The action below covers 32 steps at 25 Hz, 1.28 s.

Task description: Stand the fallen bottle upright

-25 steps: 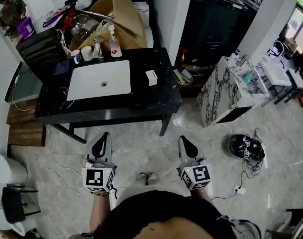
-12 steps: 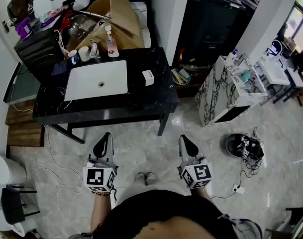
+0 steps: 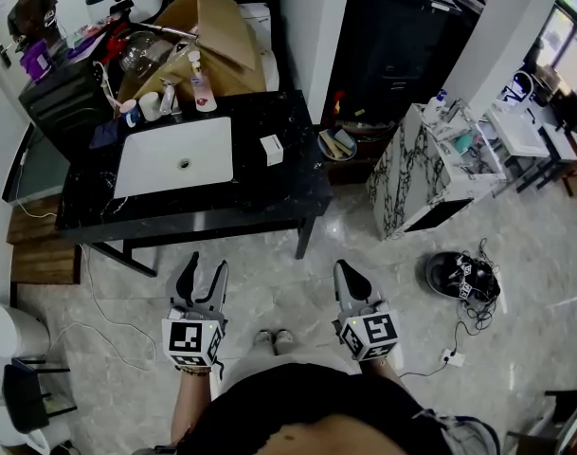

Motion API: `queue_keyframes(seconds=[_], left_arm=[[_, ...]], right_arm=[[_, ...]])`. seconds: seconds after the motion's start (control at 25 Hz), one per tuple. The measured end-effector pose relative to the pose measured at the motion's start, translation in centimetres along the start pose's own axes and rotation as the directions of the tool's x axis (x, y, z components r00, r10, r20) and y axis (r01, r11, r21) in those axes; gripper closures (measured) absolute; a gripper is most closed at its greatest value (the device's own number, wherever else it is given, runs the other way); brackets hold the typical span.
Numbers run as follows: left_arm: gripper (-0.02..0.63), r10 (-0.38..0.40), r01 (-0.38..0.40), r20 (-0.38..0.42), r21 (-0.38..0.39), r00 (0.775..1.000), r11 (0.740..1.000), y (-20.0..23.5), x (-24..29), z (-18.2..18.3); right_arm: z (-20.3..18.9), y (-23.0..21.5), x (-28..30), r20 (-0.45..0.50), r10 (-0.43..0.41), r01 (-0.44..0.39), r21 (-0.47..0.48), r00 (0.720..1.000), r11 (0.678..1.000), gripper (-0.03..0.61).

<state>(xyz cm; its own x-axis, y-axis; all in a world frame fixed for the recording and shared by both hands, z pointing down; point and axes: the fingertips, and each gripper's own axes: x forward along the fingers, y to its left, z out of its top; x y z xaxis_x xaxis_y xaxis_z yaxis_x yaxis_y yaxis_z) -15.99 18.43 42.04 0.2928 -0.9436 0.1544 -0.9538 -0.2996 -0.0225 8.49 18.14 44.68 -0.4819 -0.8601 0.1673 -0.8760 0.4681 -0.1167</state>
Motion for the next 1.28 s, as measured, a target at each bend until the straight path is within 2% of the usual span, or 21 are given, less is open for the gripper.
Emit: queue_keyframes(seconds=[0.08, 0.32, 0.56, 0.92, 1.28], left_arm=[[0.367, 0.009, -0.009, -0.014, -0.004, 1.000, 1.000, -0.1, 0.6, -0.5], [0.278, 0.039, -0.039, -0.030, -0.006, 0.999, 0.999, 0.0, 2.9, -0.3], [0.262, 0.053, -0.053, -0.018, -0.002, 0.998, 0.999, -0.6, 4.9, 0.2], [0.238, 0.030, -0.028, -0.062, 0.032, 0.998, 0.999, -2.3, 6.6, -0.3], [0.210, -0.006, 0.011, -0.117, 0.046, 0.993, 0.999, -0.5, 9.5, -1.3]], right_arm=[[-0.1, -0.4, 0.1, -0.002, 0.000, 0.000, -0.001, 1.000, 1.000, 0.574], [-0.6, -2.5, 0.4, -0.027, -0.009, 0.009, -0.005, 1.000, 1.000, 0.574], [-0.4, -4.9, 0.6, -0.022, -0.012, 0.011, -0.018, 1.000, 1.000, 0.574], [-1.6, -6.7, 1.0, -0.059, -0.008, 0.008, -0.002, 0.998, 1.000, 0.574], [-1.9, -6.7, 5.2, -0.066, 0.003, -0.002, 0.013, 0.998, 1.000, 0.574]])
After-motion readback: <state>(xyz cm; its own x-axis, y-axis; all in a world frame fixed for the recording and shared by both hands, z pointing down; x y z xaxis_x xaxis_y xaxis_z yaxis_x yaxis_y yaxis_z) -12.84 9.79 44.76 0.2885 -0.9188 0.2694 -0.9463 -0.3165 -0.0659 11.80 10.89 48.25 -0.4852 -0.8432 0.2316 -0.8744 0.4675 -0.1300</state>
